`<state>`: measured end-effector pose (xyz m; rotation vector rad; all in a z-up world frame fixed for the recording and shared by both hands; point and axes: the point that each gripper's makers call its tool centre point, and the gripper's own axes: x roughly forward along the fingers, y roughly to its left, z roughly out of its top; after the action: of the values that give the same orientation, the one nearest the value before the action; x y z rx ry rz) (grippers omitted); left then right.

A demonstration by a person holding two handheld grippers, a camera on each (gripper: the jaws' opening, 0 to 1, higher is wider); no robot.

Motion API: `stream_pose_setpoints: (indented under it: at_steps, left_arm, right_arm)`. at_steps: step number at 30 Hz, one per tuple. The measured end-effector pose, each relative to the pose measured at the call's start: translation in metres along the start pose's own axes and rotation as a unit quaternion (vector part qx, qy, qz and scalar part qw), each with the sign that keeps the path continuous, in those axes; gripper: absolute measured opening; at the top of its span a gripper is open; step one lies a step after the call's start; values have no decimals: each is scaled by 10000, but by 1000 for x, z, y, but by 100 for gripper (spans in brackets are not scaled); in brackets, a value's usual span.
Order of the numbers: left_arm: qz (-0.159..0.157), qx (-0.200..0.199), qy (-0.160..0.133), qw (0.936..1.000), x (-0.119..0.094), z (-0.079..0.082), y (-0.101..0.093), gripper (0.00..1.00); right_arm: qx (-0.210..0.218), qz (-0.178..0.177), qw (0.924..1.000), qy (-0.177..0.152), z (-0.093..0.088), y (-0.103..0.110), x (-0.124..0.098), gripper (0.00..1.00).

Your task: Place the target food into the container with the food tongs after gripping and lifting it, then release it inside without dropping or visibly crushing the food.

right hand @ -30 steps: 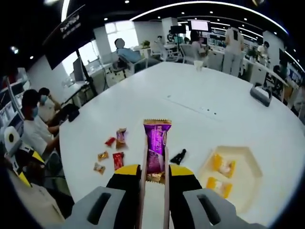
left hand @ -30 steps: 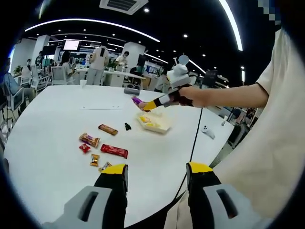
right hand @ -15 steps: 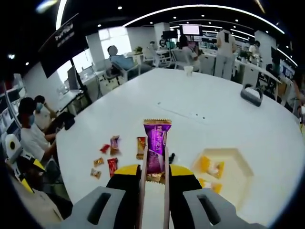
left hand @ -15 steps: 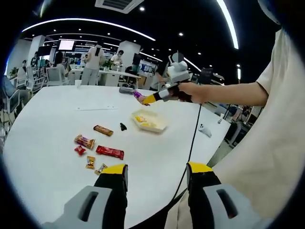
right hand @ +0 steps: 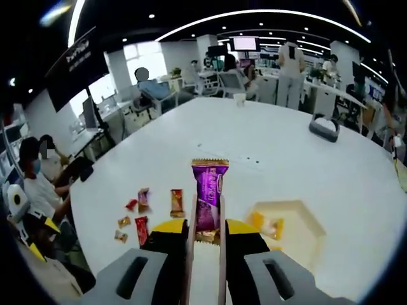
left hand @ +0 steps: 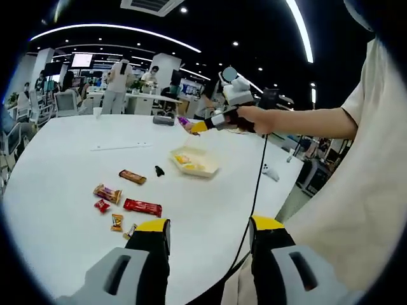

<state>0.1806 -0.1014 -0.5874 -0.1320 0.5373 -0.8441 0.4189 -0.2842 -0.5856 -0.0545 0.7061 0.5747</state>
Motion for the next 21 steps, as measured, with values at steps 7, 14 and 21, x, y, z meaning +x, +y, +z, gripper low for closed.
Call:
stream_pose_setpoints:
  at_steps: [7, 14, 21]
  left_arm:
    - [-55, 22, 7, 10000, 4, 2, 0, 49]
    - [-96, 34, 21, 9999, 6, 2, -2, 49]
    - [-116, 41, 44, 9999, 6, 1, -2, 49]
  right_arm:
    - [72, -106, 9999, -64, 4, -11, -5, 22]
    - [139, -190, 9996, -121, 7, -18, -10, 22]
    - [215, -279, 9992, -173, 7, -30, -16, 22]
